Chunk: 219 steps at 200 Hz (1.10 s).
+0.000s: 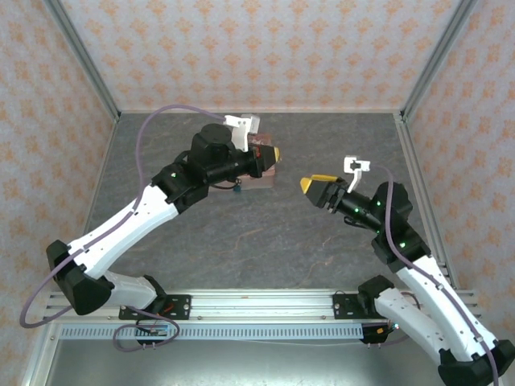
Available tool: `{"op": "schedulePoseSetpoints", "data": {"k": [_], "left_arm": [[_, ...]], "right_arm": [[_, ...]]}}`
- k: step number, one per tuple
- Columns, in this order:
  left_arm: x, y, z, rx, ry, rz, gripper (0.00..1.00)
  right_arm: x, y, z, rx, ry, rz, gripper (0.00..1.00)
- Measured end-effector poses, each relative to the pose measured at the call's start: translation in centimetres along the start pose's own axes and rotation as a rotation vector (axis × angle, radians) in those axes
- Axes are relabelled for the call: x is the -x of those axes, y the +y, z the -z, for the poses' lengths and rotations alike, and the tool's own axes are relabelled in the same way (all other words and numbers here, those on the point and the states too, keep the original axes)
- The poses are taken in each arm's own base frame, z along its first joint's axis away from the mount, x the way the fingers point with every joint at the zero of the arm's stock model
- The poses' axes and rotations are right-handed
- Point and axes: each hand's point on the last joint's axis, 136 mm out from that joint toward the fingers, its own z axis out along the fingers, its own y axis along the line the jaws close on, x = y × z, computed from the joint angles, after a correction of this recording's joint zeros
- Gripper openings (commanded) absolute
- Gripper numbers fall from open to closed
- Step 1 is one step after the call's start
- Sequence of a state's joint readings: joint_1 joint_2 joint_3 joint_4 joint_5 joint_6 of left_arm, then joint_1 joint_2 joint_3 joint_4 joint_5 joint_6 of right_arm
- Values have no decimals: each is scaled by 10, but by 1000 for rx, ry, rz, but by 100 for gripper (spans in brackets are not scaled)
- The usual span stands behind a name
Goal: Unlock the padlock with the key
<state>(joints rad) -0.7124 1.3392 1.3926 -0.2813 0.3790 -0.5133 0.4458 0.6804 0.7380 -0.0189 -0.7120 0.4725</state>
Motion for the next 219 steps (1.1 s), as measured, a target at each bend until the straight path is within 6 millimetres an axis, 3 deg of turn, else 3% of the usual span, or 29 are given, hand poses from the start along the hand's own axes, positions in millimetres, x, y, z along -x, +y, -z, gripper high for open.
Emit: {"op": "schedulePoseSetpoints", "data": {"k": [42,75,129,219], "left_arm": [[-18,-16,13,-69,122,-129,0],[-22,-27,21,-120,165,-184,0],[-25,-33,25,-155,182,-219,0],[-25,-34,25,-159,184,-221,0]], "right_arm": [[-5,26,-8,133,109,103,72],[-7,30,-17,180,151,130,70],[-16,26,-39,214,211,111,58],[-10,36,-45,262,195,127,35]]}}
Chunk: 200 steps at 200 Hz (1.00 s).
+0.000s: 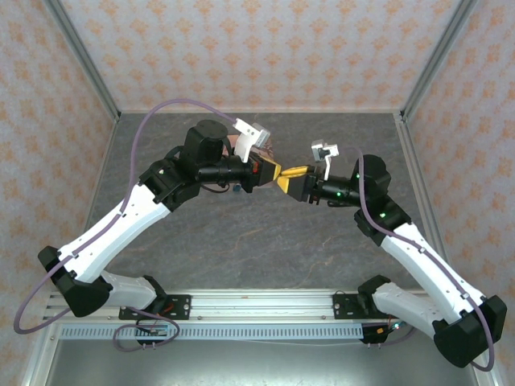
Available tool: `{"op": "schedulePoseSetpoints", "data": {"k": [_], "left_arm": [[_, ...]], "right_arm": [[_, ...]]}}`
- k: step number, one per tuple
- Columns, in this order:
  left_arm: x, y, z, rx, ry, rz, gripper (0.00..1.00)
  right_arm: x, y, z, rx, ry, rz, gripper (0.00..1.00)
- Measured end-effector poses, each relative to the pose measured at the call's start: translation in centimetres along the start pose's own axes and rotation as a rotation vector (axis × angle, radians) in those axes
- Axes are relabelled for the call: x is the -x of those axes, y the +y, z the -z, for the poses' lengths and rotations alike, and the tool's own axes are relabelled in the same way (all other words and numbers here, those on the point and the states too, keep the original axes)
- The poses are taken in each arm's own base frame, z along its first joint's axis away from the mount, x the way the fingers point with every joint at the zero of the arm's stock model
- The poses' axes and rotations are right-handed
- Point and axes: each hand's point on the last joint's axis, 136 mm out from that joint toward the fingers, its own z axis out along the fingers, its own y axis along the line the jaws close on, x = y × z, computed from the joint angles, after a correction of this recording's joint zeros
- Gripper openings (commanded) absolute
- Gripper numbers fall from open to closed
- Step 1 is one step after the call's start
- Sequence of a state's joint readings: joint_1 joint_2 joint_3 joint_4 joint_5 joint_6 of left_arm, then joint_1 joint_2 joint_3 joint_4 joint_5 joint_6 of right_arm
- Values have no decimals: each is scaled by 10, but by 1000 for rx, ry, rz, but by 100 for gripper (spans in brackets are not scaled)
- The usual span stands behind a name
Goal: Unlock the padlock with the key
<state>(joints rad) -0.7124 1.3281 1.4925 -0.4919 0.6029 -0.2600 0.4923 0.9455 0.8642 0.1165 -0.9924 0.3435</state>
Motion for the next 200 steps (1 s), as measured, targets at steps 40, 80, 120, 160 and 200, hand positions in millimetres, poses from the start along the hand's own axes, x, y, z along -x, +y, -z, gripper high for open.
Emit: {"op": "schedulePoseSetpoints", "data": {"k": [40,80,120,160,200], "left_arm": [[0,0,0,0,0,0,0],[0,0,0,0,0,0,0],[0,0,0,1,-1,-1,0],[0,1,1,8,1,2,0],[1,4,3,20,1,6,14]], "right_arm": [[1,1,-1,5,0,-2,25],[1,-1,-3,5,0,-5,19],[3,-2,-5,10,-4,-3,12],[2,-2,-5,11,-1,-7,5],[2,-3,-5,10,-2,-11,0]]}}
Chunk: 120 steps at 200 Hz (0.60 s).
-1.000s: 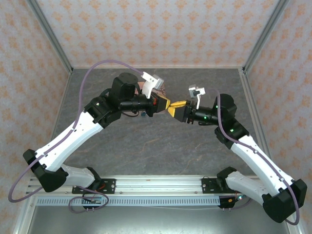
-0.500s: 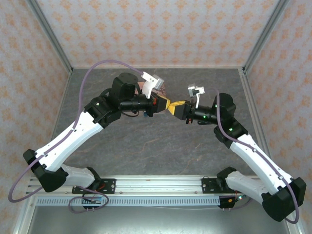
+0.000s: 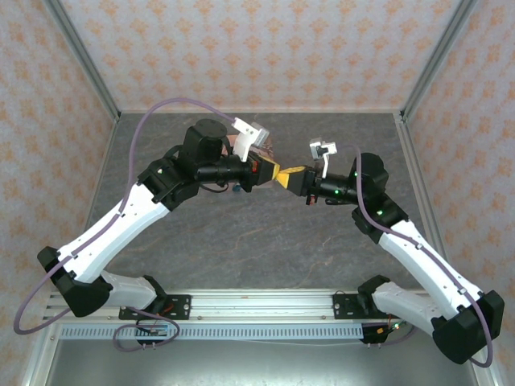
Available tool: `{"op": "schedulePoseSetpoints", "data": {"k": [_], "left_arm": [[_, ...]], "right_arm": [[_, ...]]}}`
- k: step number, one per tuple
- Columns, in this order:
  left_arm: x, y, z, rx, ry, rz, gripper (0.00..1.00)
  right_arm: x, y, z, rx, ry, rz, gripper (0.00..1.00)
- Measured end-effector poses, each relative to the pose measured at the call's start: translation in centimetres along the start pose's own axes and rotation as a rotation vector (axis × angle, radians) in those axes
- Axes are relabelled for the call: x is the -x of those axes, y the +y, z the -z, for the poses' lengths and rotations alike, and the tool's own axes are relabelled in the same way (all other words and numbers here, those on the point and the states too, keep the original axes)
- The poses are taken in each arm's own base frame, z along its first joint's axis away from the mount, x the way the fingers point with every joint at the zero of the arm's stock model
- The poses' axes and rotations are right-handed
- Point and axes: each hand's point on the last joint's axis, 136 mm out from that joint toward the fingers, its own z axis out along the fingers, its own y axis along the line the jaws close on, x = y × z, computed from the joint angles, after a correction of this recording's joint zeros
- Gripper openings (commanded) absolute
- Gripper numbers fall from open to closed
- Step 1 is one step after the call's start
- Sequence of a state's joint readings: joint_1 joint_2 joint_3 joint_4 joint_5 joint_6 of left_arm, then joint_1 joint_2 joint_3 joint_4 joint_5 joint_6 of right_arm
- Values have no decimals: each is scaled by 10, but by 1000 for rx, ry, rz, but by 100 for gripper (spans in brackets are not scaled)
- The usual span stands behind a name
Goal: Unlock the padlock with the key
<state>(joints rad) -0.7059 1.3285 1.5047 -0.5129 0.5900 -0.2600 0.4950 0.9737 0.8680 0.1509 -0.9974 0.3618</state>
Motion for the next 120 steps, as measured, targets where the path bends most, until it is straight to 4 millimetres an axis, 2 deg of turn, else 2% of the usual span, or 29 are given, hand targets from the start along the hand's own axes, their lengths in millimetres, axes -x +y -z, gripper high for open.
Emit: {"op": "schedulePoseSetpoints", "data": {"k": [27,55,89,120], "left_arm": [[3,13,1,49,-14,24,31],[12,37,7,131,-51,75,47],[20,82,13,270,-96,173,63],[10,132,2,435,-78,241,67]], "right_arm": [[1,-1,0,-9,-6,0,0],[-3,-8,6,-60,-30,-8,0],[-10,-19,18,-152,-61,-30,0],[-19,-33,28,-238,-87,-72,0]]}}
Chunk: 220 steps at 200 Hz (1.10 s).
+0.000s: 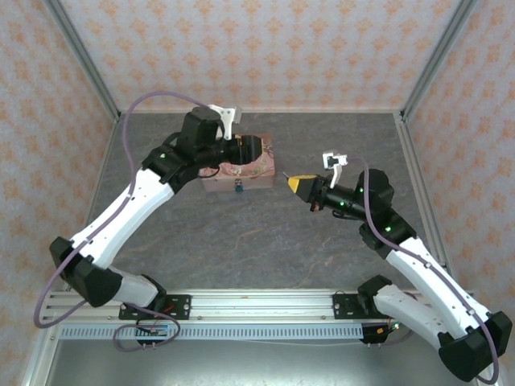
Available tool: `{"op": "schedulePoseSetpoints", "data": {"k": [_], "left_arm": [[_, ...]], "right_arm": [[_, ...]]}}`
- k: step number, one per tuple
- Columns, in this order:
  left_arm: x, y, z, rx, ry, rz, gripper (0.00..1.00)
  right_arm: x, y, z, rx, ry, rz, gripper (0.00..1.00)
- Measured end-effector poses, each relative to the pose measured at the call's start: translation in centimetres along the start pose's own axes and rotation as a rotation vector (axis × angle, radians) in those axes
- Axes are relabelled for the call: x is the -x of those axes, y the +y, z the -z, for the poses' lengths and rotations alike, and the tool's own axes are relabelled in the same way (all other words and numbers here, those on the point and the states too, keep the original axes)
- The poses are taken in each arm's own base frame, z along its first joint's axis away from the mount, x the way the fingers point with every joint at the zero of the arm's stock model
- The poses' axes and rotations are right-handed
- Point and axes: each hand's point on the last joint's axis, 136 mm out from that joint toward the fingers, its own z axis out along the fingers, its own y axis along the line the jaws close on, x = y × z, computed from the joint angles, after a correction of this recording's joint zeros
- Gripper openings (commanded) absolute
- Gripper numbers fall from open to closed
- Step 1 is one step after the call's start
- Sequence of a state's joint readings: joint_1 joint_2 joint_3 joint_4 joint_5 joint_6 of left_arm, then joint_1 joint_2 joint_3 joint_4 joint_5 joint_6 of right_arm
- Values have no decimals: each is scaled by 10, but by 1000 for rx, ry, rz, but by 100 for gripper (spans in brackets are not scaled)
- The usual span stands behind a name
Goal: Unlock the padlock with the key
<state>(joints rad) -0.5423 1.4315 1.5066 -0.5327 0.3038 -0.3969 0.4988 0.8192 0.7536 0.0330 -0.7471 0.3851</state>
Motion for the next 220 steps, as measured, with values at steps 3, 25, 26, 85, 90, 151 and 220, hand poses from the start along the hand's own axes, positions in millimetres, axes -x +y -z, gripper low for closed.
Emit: {"op": "schedulePoseSetpoints", "data": {"k": [3,25,26,85,90,151,220], "left_arm": [[-2,4,-5,18,8,1,67],[-13,29,-41,131,76,10,69],[-14,30,-43,137,80,11,69],[-37,73,-128,322,231,13,73],[-38,75,-134,327,239,14,73],[-58,95,-203,371,328,23,73],[-70,101,-226,373,358,43,72]], "right_arm": [[-1,-2,1,-9,-3,-8,0],[-3,-15,5,-78,-21,-44,0],[-4,-15,5,-80,-21,-45,0],[-12,-46,17,-264,-21,-100,0],[-13,-48,17,-276,-18,-102,0],[-17,-68,16,-377,7,-111,0],[-18,-79,11,-419,34,-101,0]]}}
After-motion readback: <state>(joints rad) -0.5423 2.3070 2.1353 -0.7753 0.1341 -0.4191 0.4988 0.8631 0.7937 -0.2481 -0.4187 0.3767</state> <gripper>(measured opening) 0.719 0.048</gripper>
